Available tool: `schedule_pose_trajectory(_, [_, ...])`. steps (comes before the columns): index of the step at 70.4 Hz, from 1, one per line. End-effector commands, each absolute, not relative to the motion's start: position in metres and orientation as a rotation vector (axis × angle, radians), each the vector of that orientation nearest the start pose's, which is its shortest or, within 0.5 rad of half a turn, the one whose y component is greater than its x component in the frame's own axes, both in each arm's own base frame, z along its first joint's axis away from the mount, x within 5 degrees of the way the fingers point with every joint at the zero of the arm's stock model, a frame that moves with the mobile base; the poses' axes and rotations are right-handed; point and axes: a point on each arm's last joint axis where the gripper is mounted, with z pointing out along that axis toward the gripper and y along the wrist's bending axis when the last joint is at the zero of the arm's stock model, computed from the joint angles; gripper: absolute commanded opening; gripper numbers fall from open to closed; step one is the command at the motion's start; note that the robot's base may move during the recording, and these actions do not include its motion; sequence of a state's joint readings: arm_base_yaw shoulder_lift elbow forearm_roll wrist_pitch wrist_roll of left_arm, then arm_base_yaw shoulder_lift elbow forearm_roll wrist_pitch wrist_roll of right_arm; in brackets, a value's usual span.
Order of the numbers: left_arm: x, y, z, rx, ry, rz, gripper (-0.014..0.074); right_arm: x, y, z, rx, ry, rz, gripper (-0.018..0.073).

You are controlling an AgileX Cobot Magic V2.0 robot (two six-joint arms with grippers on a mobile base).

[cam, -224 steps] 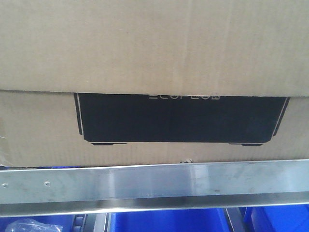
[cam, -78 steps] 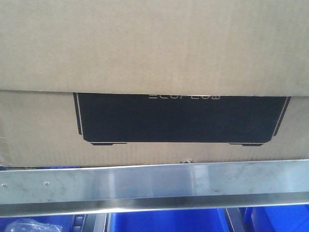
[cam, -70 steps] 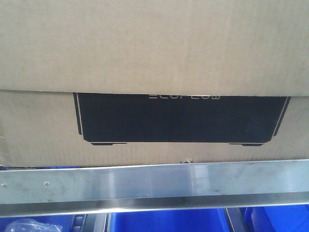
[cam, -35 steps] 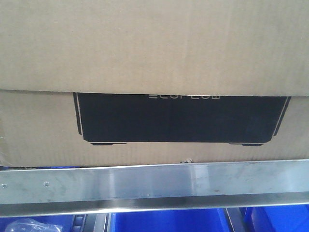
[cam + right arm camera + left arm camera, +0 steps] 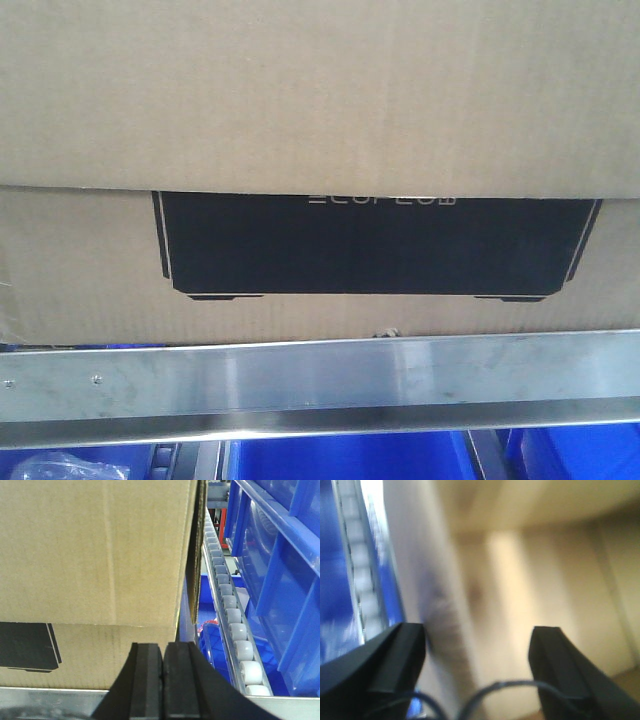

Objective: Grab box from left shelf to table start

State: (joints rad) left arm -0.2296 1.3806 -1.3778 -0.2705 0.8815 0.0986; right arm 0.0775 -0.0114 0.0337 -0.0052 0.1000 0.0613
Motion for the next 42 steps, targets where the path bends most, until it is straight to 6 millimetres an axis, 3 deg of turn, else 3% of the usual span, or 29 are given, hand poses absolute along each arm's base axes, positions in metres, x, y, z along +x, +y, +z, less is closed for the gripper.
schedule_pose_trajectory(1, [0.2802, -0.087, 0.4077, 0.25, 2.256, -0.426, 0.0258, 0.0545, 0.0043, 0.2098, -0.029, 1.478, 0.096, 0.0057])
schedule_pose_trajectory(13, [0.2811, -0.087, 0.4088, 0.243, 2.242, -0.426, 0.0094, 0.0542, 0.0043, 0.2128, -0.028, 1.446, 0.097, 0.0057])
schedule_pose_trajectory(24, [0.2811, -0.0872, 0.4089, 0.242, 2.242, -0.431, -0.0112, 0.0533, 0.0043, 0.2182, -0.028, 1.385, 0.099, 0.0057])
schedule_pose_trajectory(42, [0.2825, -0.0873, 0.4106, 0.227, 2.219, -0.436, -0.0096, 0.0536, 0.0043, 0.2169, -0.028, 1.4, 0.099, 0.0057])
